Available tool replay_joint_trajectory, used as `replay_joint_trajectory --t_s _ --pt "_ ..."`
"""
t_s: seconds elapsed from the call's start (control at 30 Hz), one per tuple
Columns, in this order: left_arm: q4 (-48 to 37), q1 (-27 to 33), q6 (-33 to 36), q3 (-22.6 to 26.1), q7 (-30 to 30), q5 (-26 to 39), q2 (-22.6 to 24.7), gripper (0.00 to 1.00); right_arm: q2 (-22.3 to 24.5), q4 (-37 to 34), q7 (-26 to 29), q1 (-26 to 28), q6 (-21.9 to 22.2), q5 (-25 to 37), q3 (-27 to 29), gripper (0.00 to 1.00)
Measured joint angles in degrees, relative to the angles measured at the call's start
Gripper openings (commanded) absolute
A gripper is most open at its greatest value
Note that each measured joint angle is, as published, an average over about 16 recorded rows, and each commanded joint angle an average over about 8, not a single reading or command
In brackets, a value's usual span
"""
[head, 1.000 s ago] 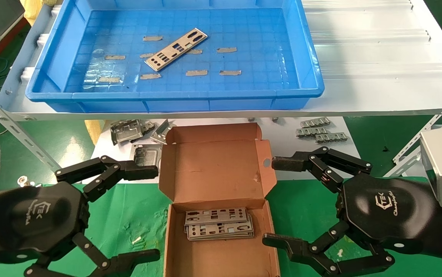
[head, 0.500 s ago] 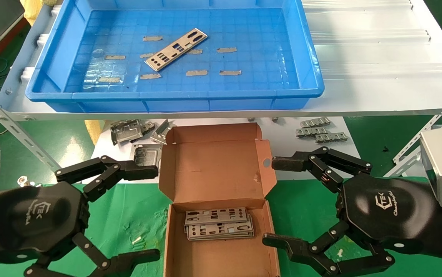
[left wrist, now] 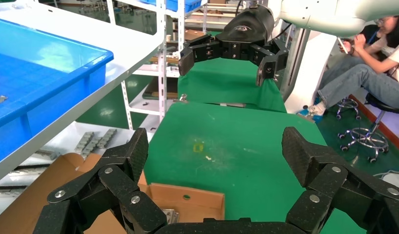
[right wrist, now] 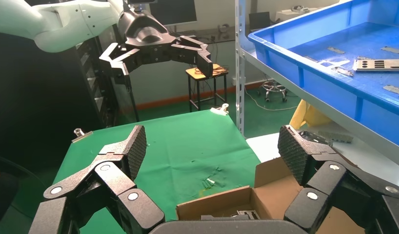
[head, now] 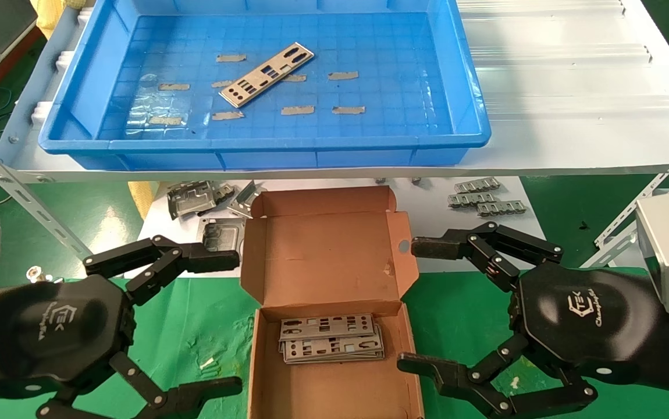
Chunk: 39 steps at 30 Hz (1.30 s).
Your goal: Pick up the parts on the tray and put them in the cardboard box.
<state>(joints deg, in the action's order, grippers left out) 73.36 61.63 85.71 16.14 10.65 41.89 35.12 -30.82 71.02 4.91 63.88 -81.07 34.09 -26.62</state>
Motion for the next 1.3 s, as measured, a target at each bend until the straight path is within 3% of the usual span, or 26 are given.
replay_joint_trajectory --t_s 1.3 --pt "0.0 0.0 0.0 0.0 0.0 0.0 0.0 1.00 0.0 0.0 0.0 0.0 0.0 0.0 0.0 1.00"
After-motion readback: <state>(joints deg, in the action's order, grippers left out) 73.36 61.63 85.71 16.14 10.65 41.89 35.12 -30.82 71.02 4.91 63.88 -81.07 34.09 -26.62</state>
